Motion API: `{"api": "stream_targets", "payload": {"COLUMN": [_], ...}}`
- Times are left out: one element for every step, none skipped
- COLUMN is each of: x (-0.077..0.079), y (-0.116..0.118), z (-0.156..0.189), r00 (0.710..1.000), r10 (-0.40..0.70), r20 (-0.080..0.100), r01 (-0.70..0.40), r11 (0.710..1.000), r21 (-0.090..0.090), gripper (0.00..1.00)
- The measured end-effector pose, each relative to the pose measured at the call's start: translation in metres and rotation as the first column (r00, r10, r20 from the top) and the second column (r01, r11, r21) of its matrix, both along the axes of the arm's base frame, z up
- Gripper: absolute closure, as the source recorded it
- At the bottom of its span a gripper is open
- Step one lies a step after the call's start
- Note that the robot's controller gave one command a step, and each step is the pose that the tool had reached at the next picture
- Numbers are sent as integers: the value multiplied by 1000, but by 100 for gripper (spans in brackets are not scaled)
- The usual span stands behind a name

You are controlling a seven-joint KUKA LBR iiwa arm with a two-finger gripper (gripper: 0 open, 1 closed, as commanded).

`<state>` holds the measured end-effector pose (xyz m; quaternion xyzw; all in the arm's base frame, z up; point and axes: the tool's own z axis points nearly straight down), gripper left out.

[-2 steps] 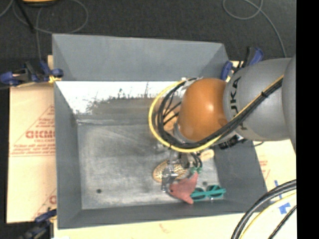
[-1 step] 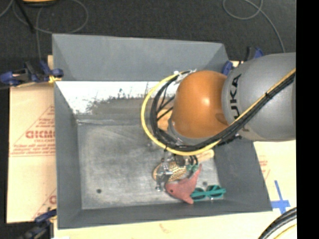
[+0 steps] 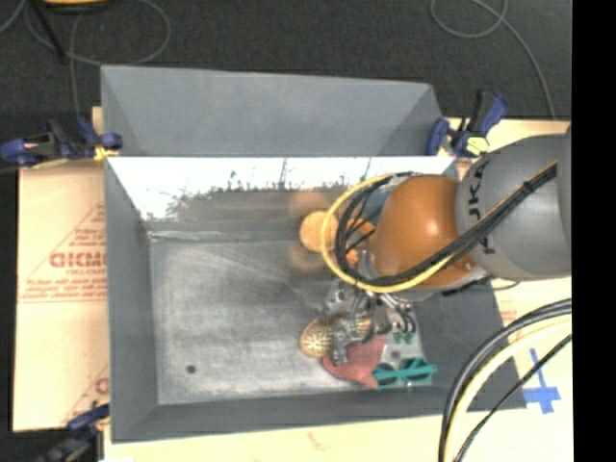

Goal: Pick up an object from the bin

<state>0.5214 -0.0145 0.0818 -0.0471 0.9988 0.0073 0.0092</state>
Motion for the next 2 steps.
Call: {"api": "stream_targets", "payload": {"x": [0, -2], "y": [0, 0], "z": [0, 53], "r00": [1000, 1000], "r10": [-1, -22], "r20": [0, -19], "r01": [1, 22], "r11": [1000, 1000], "r21": [0, -13], "gripper": [100, 100]}}
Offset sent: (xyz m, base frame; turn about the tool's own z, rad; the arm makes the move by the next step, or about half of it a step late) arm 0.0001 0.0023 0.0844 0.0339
